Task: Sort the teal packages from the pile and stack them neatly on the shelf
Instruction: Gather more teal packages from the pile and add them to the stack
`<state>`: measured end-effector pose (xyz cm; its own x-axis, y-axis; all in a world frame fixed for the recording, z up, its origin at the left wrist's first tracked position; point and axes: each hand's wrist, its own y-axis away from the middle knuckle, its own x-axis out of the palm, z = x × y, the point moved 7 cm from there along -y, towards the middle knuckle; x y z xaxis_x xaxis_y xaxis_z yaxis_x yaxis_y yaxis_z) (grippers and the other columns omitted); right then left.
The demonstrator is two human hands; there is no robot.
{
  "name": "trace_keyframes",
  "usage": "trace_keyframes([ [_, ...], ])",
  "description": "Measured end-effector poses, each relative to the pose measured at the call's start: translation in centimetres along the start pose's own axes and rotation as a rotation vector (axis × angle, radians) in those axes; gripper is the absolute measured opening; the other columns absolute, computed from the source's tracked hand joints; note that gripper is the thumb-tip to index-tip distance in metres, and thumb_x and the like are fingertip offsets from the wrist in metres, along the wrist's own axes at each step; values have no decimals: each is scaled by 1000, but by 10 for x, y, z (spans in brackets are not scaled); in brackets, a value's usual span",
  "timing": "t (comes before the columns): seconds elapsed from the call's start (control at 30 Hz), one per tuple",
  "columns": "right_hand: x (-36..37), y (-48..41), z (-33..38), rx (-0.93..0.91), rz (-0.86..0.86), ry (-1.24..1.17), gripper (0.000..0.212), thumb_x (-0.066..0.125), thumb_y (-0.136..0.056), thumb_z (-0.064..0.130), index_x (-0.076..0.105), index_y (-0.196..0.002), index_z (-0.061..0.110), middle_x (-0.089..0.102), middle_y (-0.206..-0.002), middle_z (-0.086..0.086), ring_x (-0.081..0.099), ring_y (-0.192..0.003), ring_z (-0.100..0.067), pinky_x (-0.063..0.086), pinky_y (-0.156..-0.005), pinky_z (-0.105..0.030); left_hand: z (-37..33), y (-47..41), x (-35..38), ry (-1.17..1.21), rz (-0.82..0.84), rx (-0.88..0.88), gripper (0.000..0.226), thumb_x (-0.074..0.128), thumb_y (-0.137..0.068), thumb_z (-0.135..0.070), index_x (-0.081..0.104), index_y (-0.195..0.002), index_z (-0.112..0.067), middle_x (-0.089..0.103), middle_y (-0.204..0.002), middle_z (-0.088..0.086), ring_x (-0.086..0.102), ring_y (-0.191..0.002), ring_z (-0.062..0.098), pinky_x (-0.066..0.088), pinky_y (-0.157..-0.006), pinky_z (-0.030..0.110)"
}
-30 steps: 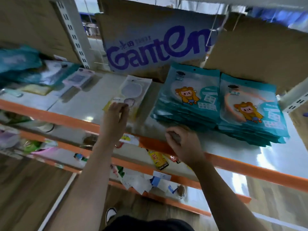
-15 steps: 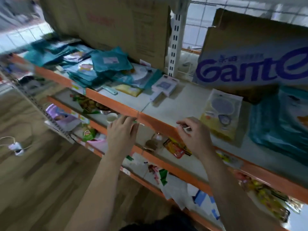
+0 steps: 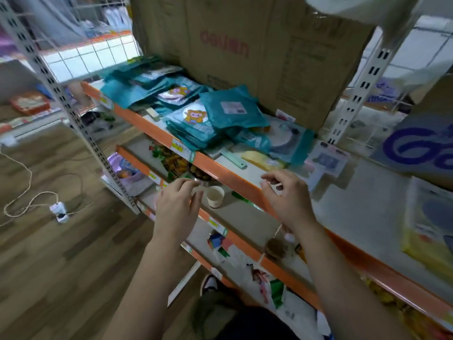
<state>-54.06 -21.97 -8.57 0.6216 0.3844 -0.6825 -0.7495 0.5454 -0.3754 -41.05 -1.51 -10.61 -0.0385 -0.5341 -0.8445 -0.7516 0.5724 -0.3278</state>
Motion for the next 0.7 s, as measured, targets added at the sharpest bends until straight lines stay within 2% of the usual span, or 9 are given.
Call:
trace_keyframes([
  [0.2, 57, -87, 18, 15, -73, -18, 13, 64, -89, 16, 72, -98, 9, 66, -95, -6, 60, -87, -17, 44, -75, -24, 59, -75, -22, 14, -57, 16, 20, 58, -95, -21, 68, -108, -9, 66, -107, 8, 63, -93, 29, 47, -83, 51],
  [0.4, 94, -176, 34, 34, -109, 42, 19, 63, -90, 18, 72, -102, 6, 67, -104, -9, 60, -100, -25, 44, -86, -30, 97, -160, -28, -8, -47, 44, 23, 57, -95, -22, 68, -108, -6, 66, -106, 10, 62, -94, 31, 47, -84, 50],
  [0.5, 119, -214, 34, 95, 6, 137, 31, 60, -93, 30, 70, -111, 7, 64, -114, -10, 56, -108, -27, 45, -89, -34, 107, -186, -22, 13, -49, 37, 22, 58, -95, -21, 68, -108, -6, 67, -107, 10, 62, -98, 31, 45, -85, 47],
  [0.6, 143, -239, 32, 146, 126, 338, 52, 53, -91, 54, 64, -119, 11, 59, -122, -9, 49, -117, -28, 43, -94, -38, 112, -207, -14, 33, -27, 43, 24, 58, -95, -22, 68, -111, -6, 66, -110, 11, 60, -102, 31, 43, -91, 48],
  [0.7, 155, -252, 30, 209, 140, 515, 68, 53, -82, 69, 55, -123, 15, 54, -127, -8, 43, -123, -29, 38, -97, -41, 116, -230, -4, 61, 15, 70, 28, 55, -96, -25, 66, -115, -9, 65, -115, 9, 59, -107, 29, 41, -93, 46],
])
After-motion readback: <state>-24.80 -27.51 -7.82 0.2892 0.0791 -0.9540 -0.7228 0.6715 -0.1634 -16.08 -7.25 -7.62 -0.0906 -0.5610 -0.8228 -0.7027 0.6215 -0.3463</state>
